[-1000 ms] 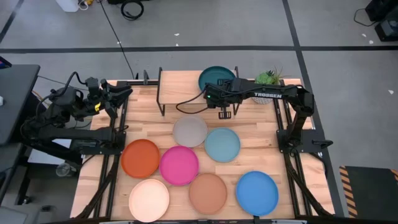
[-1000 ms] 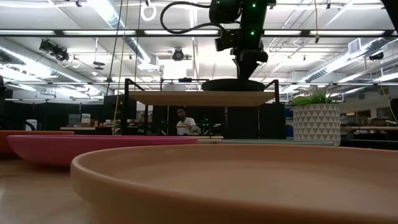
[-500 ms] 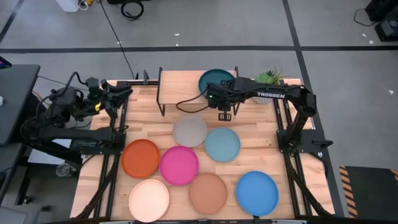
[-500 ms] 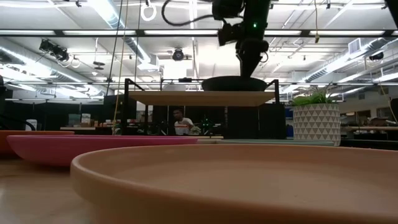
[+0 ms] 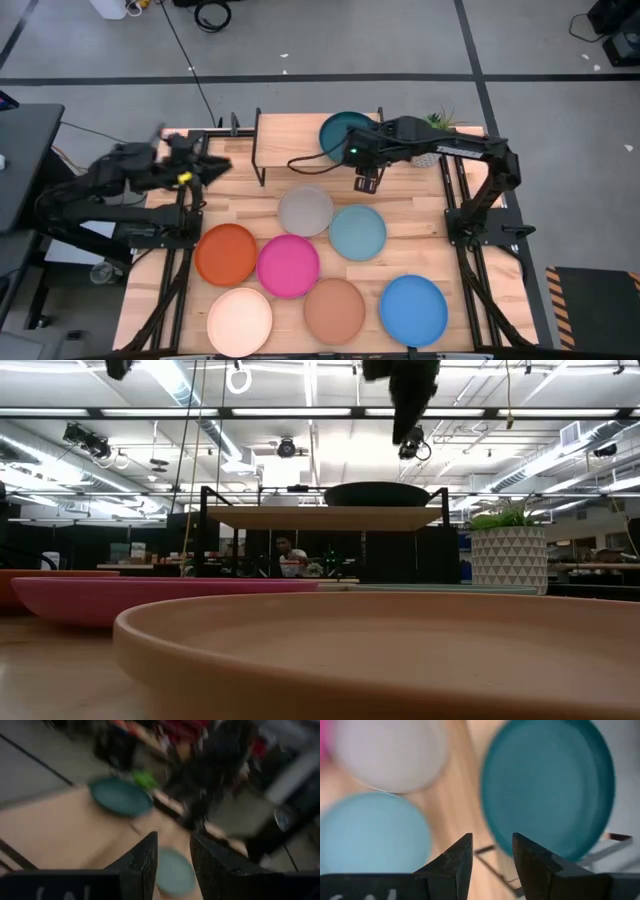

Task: Place and stack plates onto a shelf
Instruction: Stack the pink plate on top of the green plate on the shelf

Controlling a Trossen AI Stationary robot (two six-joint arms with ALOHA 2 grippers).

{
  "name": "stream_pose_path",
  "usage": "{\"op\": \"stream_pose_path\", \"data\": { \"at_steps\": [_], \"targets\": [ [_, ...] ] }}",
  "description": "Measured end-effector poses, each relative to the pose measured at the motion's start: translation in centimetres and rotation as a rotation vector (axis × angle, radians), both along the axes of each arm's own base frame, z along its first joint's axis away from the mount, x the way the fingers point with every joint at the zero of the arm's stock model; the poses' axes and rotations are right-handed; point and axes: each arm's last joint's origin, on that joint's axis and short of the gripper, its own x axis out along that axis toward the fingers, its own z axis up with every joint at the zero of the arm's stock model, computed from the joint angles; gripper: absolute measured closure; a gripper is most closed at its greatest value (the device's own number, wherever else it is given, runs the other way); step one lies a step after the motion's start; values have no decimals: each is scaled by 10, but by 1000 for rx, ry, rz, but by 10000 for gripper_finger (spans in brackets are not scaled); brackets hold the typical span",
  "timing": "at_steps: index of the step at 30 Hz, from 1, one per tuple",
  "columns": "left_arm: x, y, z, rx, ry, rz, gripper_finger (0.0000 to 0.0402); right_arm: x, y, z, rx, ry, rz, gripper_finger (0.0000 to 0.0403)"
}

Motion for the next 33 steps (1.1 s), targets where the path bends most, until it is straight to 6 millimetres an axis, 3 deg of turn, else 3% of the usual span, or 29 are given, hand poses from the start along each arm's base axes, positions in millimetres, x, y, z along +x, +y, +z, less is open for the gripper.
{"op": "stream_pose_path", "data": {
  "at_steps": [4,9,16,25,33],
  "targets": [
    [32,-2,-12,-71,114,-147,280,-7,17,15,126,-109,58,259],
    [65,-5,-29,-189,235,-304,280,-7,36,17,170,-134,66,259],
    [76,-30,-67,-347,611,-539,280,-14,69,21,102,-145,32,260],
    [79,-43,-96,-125,948,-465,280,-33,102,38,51,-294,-58,260],
    [104,-50,-110,-9,963,-603,280,-36,124,44,88,-379,-37,260]
  ]
}}
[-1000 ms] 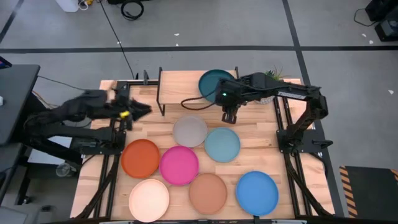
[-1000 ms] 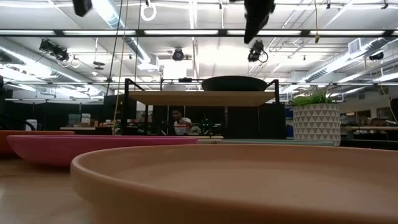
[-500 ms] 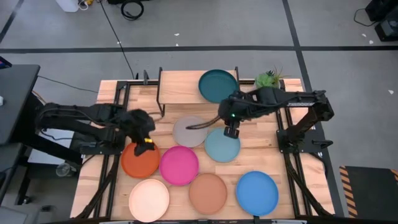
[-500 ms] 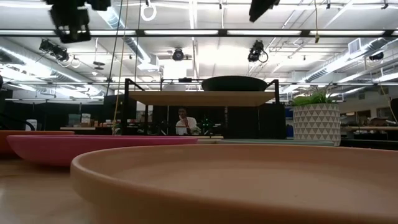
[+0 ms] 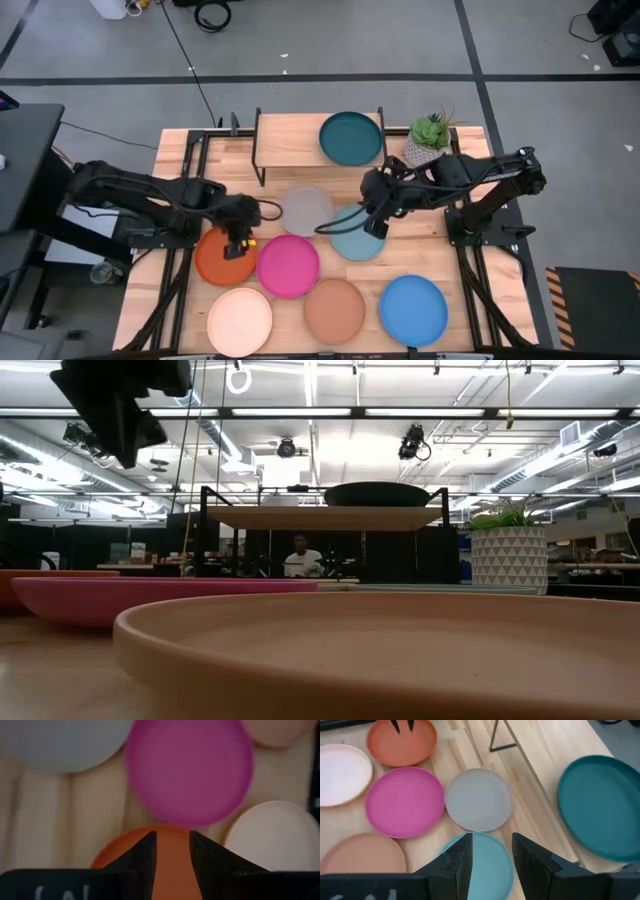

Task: Place and stack plates onto a shelf
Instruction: Stack the pink plate on top of the green plate on the shelf

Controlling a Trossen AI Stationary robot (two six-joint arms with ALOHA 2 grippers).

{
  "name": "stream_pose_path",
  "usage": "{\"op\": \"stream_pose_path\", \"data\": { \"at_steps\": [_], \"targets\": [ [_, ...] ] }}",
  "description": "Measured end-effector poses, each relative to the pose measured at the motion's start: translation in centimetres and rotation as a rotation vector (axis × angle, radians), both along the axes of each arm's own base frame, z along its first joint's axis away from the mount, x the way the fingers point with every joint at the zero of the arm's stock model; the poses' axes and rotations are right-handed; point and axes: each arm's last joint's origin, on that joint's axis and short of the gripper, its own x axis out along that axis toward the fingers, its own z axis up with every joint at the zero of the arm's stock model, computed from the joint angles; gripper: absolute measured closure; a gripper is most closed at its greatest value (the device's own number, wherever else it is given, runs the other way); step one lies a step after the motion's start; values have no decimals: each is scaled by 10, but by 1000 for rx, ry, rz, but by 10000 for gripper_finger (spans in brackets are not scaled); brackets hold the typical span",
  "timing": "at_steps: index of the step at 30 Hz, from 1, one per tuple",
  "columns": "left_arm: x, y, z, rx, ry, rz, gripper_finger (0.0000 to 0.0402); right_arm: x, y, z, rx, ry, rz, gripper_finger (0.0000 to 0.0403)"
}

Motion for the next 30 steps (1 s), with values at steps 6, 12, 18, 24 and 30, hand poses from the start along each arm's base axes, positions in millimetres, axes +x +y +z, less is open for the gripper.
{"op": "stream_pose_path", "data": {
  "at_steps": [6,12,18,24,30],
  "targets": [
    [20,-5,-35,-118,-76,39,280,-2,6,0,8,-16,-40,260],
    [17,10,-87,-197,-29,303,280,-3,9,0,14,-26,-41,260],
    [14,15,-105,-224,-30,410,280,1,10,3,27,-72,-38,260],
    [18,10,-109,-178,-50,436,280,3,10,4,36,-97,-34,260],
    [25,7,-124,-163,-12,442,281,5,11,5,44,-115,-33,260]
  ]
}}
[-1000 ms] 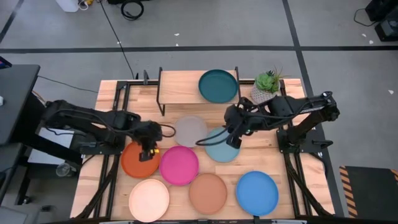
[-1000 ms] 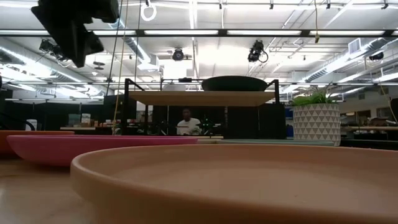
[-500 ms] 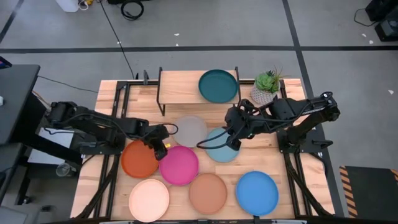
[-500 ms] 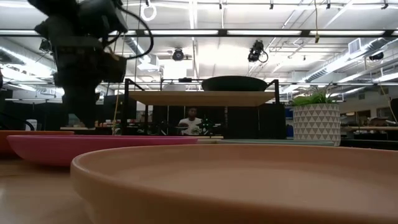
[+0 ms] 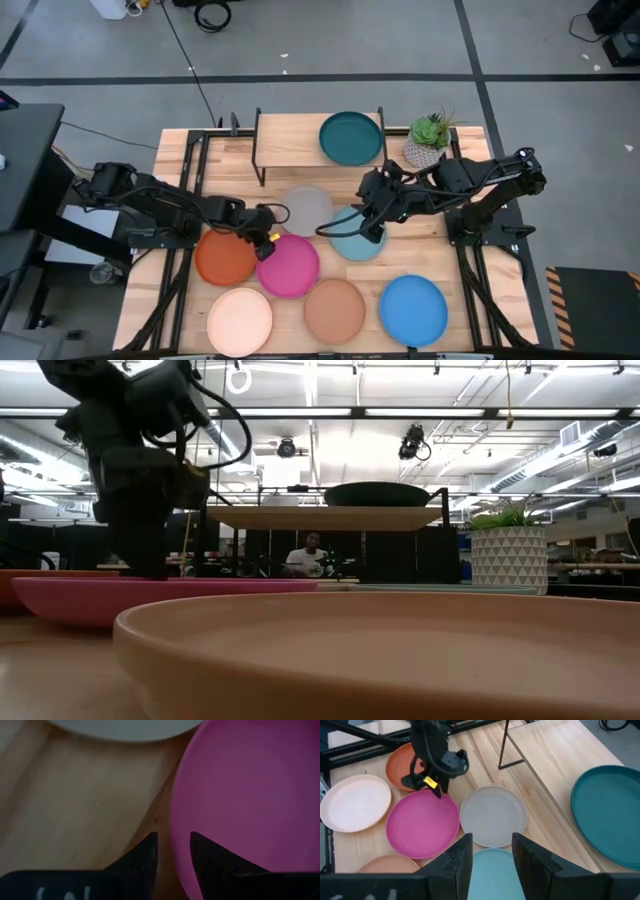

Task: Place and stack plates onto a shelf
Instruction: Stack the pink plate on top of the green plate on the shelf

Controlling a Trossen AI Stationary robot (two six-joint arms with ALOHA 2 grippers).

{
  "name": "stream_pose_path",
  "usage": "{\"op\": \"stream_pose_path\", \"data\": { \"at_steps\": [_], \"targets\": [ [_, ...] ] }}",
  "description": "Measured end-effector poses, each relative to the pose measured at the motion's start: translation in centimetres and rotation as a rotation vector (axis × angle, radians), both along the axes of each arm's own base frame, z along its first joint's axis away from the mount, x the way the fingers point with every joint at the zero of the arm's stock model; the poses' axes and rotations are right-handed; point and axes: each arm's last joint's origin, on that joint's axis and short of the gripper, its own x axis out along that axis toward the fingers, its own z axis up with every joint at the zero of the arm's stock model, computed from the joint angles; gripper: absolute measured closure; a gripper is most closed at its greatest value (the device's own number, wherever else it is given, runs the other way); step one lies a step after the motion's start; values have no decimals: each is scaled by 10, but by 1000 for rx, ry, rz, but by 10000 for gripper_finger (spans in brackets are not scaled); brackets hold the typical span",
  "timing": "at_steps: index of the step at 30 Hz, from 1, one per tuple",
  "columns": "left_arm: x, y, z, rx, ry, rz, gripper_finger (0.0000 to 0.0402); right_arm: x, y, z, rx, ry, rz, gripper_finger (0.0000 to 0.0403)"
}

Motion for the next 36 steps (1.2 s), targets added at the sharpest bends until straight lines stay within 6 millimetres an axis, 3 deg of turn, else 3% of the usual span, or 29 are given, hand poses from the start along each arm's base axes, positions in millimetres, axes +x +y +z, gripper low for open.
{"op": "stream_pose_path", "data": {
  "at_steps": [4,10,16,23,28,33,36],
  "targets": [
    [2,-2,-8,-11,36,16,297,0,0,0,6,-4,-4,260],
    [4,-3,-7,-72,25,-6,384,1,0,1,15,-13,-1,260],
    [4,0,2,-165,8,-34,383,1,1,1,16,-16,-1,260],
    [22,10,50,-263,-149,-58,385,-1,-4,11,19,-39,-10,260],
    [46,27,100,-217,-267,-72,385,-9,-12,28,-17,-71,-57,260],
    [67,62,147,-60,-324,-49,385,-23,-22,47,-83,-103,-168,260],
    [79,87,164,11,-333,-31,385,-27,-27,55,-124,-123,-209,260]
  ]
}}
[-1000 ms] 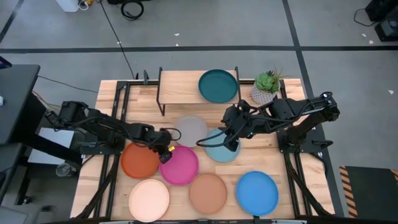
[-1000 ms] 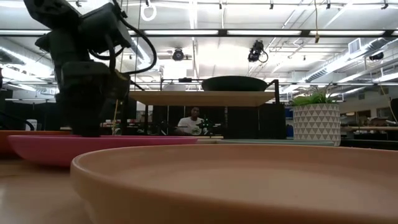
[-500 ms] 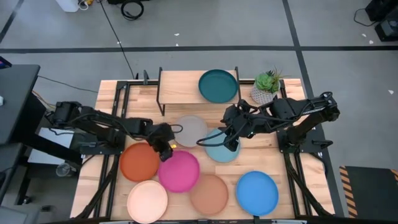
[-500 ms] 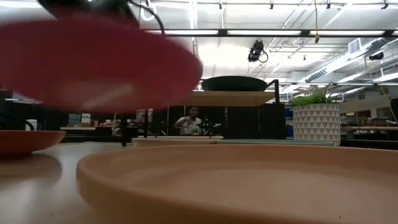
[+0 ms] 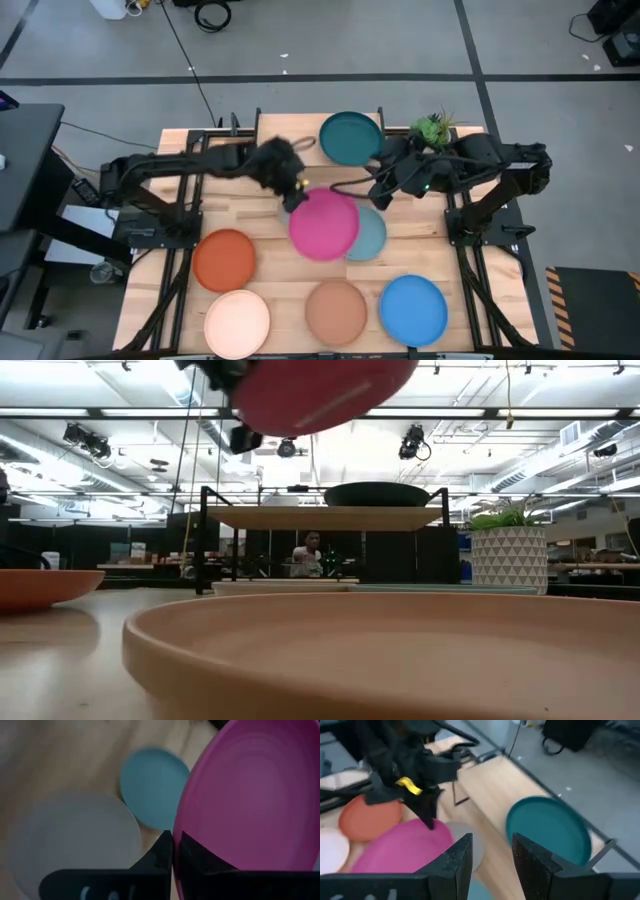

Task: Place and stack plates onto a shelf
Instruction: Stack the pink plate on top of the green plate on the shelf

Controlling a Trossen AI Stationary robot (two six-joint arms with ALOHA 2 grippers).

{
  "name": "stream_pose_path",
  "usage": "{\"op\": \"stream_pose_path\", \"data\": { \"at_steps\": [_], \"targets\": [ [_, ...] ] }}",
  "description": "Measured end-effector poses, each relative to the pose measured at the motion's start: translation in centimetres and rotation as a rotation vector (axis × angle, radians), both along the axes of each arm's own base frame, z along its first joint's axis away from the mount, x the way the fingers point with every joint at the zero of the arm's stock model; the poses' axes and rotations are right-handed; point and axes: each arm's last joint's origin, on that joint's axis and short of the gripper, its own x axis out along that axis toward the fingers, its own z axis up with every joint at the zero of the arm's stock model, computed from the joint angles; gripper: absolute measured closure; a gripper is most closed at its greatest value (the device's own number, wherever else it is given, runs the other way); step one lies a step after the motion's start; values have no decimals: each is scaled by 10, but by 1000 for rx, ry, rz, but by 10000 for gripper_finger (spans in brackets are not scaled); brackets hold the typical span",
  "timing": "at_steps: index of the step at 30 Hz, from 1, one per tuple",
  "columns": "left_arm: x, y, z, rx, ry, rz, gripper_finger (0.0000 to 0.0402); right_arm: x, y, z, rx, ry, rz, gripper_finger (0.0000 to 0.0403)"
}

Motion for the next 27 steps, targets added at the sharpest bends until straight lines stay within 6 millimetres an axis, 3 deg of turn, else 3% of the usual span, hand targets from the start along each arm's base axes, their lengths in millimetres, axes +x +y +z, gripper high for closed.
{"op": "stream_pose_path", "data": {
  "at_steps": [11,16,21,27],
  "targets": [
    [44,98,39,144,-92,128,384,-1,-5,5,-9,-18,-28,260],
    [53,139,48,187,-109,196,382,-2,-6,4,-14,-33,-77,260],
    [56,173,46,199,-98,262,380,-2,-7,4,0,-51,-101,260],
    [58,196,25,179,-30,287,379,-3,-7,5,-18,-64,-127,260]
  ]
}}
